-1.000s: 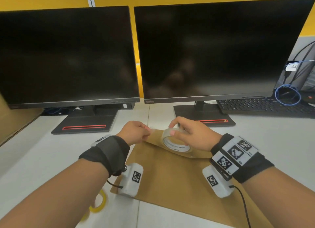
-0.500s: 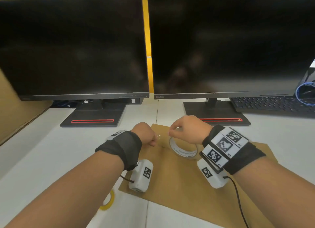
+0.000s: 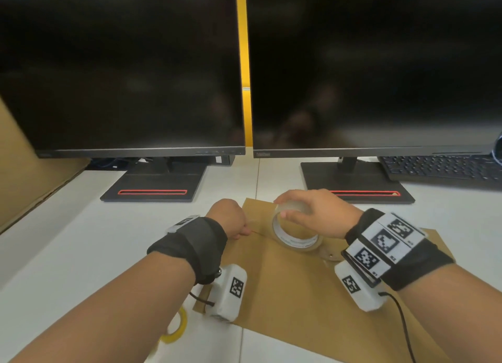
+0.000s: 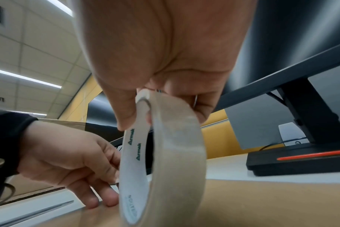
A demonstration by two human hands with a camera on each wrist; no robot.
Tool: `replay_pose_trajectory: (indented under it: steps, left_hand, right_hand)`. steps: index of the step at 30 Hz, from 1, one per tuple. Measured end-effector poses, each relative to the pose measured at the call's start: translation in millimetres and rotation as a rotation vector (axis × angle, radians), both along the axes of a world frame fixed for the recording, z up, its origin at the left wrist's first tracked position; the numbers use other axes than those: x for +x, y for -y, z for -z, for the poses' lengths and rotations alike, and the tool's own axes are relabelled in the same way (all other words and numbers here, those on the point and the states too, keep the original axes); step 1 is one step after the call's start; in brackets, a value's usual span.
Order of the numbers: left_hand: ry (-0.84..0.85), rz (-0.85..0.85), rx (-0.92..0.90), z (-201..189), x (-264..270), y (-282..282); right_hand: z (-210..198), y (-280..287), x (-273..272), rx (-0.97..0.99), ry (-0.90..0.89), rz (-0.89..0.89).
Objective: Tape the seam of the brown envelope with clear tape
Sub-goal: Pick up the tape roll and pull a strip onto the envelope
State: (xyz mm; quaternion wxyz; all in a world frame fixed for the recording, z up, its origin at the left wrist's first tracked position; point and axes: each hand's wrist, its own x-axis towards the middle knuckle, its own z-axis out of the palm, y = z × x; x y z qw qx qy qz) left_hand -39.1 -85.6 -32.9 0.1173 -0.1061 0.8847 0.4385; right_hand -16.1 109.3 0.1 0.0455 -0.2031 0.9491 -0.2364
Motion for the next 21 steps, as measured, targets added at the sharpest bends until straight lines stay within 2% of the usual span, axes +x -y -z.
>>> replay_pose_trajectory:
  steps: [11,21]
  left_hand:
    - [-0.069,0.134,-0.384,-5,31,-8]
    - [-0.063,0.005,-0.082,0,27,8]
  right_hand:
    - [-5,13,10,0.167,0.049,-0.074]
    - [-14,20,15,0.184,-0.039,-0.062]
